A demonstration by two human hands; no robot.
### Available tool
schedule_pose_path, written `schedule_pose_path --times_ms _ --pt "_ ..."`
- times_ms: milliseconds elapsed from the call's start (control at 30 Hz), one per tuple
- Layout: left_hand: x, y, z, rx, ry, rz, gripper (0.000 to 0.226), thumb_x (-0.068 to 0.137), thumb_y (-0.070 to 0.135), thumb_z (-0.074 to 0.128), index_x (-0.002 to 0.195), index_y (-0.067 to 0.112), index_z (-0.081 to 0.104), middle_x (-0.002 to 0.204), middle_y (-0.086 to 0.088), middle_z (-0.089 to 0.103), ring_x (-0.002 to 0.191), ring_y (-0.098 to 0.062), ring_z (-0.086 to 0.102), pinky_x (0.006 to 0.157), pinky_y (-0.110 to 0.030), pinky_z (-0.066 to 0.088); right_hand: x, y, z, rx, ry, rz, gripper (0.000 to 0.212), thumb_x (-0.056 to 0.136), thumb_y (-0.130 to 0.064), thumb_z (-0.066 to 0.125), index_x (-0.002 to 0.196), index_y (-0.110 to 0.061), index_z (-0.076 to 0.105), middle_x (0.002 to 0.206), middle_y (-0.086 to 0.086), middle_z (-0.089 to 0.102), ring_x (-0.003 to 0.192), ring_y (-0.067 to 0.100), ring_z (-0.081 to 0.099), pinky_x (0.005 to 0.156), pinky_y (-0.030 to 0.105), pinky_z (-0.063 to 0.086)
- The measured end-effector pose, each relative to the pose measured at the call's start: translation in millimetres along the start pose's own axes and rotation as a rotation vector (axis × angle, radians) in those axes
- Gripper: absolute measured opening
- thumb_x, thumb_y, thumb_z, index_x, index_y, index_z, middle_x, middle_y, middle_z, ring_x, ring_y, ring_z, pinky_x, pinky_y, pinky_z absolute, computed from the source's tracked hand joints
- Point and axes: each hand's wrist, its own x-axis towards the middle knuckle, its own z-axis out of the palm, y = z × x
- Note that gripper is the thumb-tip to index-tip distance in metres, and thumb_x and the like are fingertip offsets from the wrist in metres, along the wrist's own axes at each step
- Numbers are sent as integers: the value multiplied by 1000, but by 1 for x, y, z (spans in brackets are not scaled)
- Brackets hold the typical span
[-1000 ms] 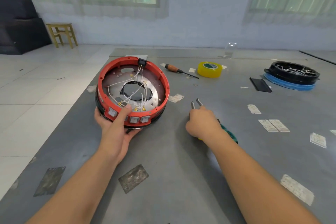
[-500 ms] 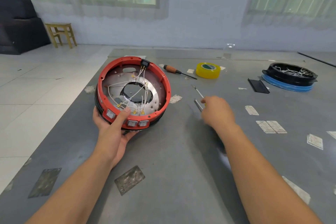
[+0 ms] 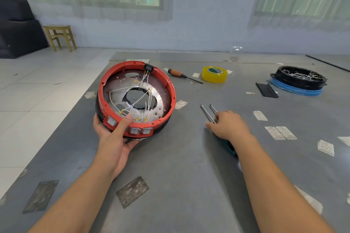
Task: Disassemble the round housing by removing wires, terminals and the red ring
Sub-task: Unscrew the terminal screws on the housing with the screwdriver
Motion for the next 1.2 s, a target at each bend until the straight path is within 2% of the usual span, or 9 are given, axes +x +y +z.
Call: schedule_pose_path --times_ms 100,233,400,500,600,767,933,1067,1200 --pt "0 0 0 4 10 -8 101 66 31 94 139 65 34 141 9 62 116 -22 72 84 -62 60 -2 -3 8 0 64 5 44 94 -51 60 115 -12 64 123 11 56 115 34 54 91 40 52" --pt "-1 0 0 3 13 -17 102 66 30 94 140 65 33 142 8 61 117 -24 71 84 -62 60 -5 -4 11 -1 141 5 29 98 -34 58 110 -8 65 121 14 59 111 36 56 90 41 51" --pt "0 0 0 -18 34 -44 101 66 28 94 139 64 34 143 5 59 119 -28 70 83 -63 60 -7 -7 11 -88 200 18 33 98 -34 54 111 -7 68 125 10 58 118 36 51 95 40 44" --pt "2 -1 -3 -41 52 -50 93 80 22 89 141 63 32 145 4 58 120 -28 68 83 -63 60 -9 -12 5 -81 294 -19 33 99 -37 52 101 -9 70 112 10 64 115 34 53 91 39 44" --pt "2 -1 -5 -64 76 -46 89 87 17 83 143 60 31 144 6 58 120 -27 68 81 -63 60 -10 -19 2 175 295 -19 35 102 -41 48 86 -13 63 92 6 69 95 32 61 79 39 53" --pt "2 2 -3 -62 89 -2 89 85 16 84 143 59 33 146 6 57 124 -29 65 81 -64 60 -19 -37 5 824 117 -61 24 104 -43 50 92 -25 61 71 -4 74 59 16 71 66 38 62" --pt "3 5 0 -33 114 59 95 83 13 86 142 63 33 142 10 59 123 -26 67 81 -59 61 -23 -51 18 1064 -19 -67 26 104 -42 53 95 -20 66 73 4 75 52 14 62 54 30 54" --pt "12 13 -2 -18 108 61 95 83 12 85 143 64 33 142 11 60 123 -25 67 80 -58 61 -24 -63 24 1409 -206 -65 23 100 -11 48 111 -6 68 89 13 76 56 19 56 55 31 50" --pt "19 16 -1 -6 67 50 96 81 13 87 142 66 34 140 14 63 120 -22 70 83 -57 61 -24 -67 31 1595 -340 -58 46 86 16 46 121 -6 65 100 9 74 63 18 58 59 27 53"
